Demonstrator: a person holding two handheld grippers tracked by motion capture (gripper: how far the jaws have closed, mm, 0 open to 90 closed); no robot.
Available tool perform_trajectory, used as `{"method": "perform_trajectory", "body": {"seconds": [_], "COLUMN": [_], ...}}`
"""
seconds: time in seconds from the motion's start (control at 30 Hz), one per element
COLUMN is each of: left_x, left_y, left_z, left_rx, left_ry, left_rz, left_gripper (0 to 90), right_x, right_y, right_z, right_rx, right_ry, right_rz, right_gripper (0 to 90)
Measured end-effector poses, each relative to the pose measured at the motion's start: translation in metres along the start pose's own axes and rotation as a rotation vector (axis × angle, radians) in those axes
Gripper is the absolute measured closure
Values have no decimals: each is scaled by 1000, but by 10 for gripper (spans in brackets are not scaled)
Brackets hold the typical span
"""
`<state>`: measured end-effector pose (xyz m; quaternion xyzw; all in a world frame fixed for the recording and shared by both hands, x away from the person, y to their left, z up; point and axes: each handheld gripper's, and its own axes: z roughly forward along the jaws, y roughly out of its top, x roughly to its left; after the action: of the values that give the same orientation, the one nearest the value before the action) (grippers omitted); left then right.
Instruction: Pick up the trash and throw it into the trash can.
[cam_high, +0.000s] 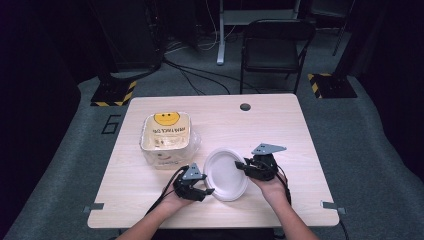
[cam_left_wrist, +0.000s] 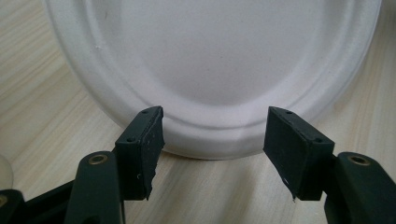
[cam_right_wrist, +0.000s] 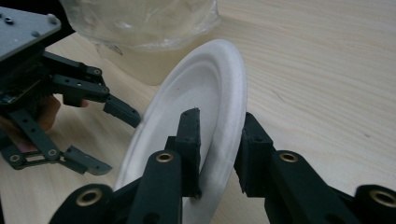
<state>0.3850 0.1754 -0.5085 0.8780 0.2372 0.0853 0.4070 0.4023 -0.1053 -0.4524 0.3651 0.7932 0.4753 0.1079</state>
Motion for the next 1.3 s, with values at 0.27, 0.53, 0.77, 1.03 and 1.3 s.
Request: {"method": "perform_trajectory", "body": {"seconds": [0.27, 0.53, 0.77, 1.03, 1.3], "left_x": [1, 0, 2, 0, -1], "left_y": [-1, -2, -6, -8, -9], "left_z": [-3, -3, 1, 5, 8], "left_rx": [-7, 13, 45, 67, 72], "left_ry": [1, 3, 12, 9, 14], "left_rz": [-1, 21, 31, 51, 52], "left_gripper": [374, 373, 372, 375, 372], "right_x": [7, 13, 16, 20, 23], "right_y": [10, 26, 35, 53, 70], "right_z": [-9, -16, -16, -23, -28], "right_rx": [-5, -3, -3, -21, -41], "right_ry": [34, 24, 34, 21, 6], "right_rz": [-15, -59, -65, -92, -114], "right_gripper": [782, 812, 815, 815, 815]}}
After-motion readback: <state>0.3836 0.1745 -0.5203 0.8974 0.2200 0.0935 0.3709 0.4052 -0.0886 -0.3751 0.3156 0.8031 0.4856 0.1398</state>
